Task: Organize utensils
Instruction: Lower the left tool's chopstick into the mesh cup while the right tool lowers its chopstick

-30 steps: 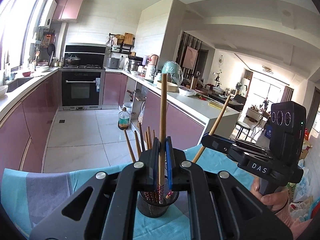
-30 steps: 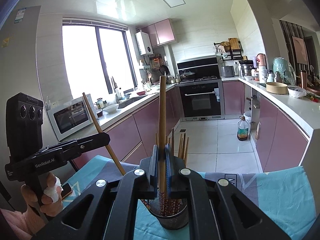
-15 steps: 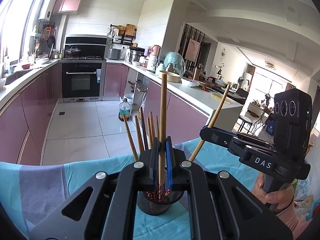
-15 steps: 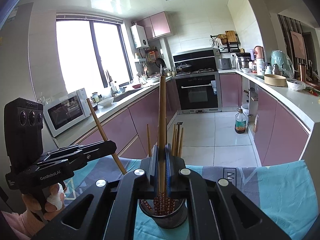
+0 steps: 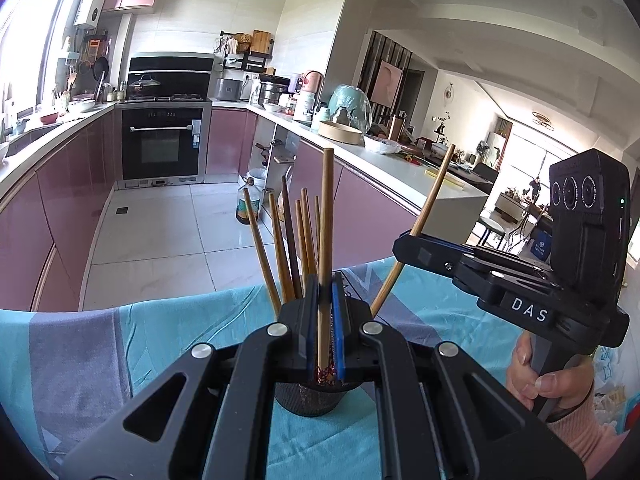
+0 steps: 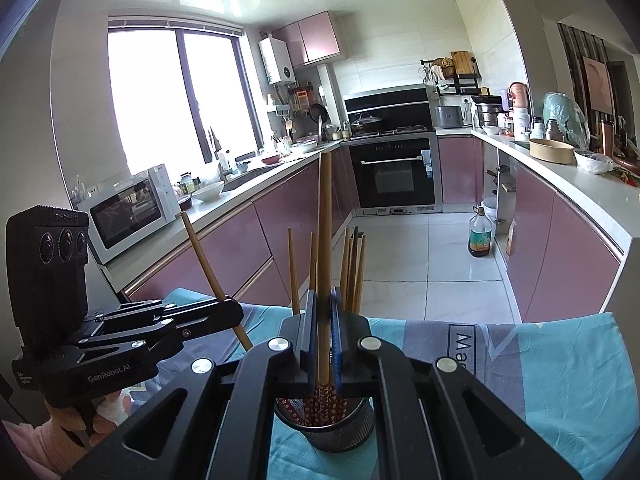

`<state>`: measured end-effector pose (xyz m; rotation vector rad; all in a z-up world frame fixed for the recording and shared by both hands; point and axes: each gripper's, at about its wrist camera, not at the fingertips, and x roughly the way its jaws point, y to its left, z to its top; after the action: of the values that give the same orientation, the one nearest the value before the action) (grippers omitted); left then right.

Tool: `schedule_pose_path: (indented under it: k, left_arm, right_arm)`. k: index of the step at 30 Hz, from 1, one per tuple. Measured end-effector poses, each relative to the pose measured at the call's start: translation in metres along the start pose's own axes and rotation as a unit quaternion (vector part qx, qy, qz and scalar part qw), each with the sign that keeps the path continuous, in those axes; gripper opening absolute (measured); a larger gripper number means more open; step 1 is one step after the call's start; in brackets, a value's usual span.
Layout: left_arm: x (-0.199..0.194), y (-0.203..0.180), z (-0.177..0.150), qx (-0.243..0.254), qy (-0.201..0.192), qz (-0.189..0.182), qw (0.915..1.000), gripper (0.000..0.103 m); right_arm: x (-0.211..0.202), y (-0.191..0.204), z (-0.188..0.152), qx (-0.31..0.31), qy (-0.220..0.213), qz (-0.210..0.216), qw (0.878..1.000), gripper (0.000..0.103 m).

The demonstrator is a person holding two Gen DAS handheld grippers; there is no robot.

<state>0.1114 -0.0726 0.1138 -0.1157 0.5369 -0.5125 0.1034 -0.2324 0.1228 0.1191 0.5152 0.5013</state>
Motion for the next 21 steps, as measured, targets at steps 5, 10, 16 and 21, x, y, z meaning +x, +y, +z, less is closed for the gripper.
schedule_pose_path:
  k: [5,10,16,21]
  left_arm:
    - [0.005,0.000,-0.004,-0.002,0.007,-0.002,1.0000,0.007]
    - [0.006,0.000,-0.006,-0.003,0.011,-0.001,0.9999,0.007]
    - [0.010,0.001,-0.007,-0.002,0.019,0.001,0.9998,0.007]
    - [0.017,0.005,-0.007,-0.002,0.025,0.003,0.9997,0.007]
  right_arm:
    - [0.003,-0.001,-0.002,-0.002,0.007,0.000,1.000,0.005]
    - [0.006,-0.001,-0.003,-0.003,0.012,-0.002,1.000,0.005]
    - [0.011,0.001,-0.005,-0.006,0.020,-0.003,1.000,0.005]
    - [0.017,0.003,-0.007,-0.013,0.029,-0.004,0.999,0.005]
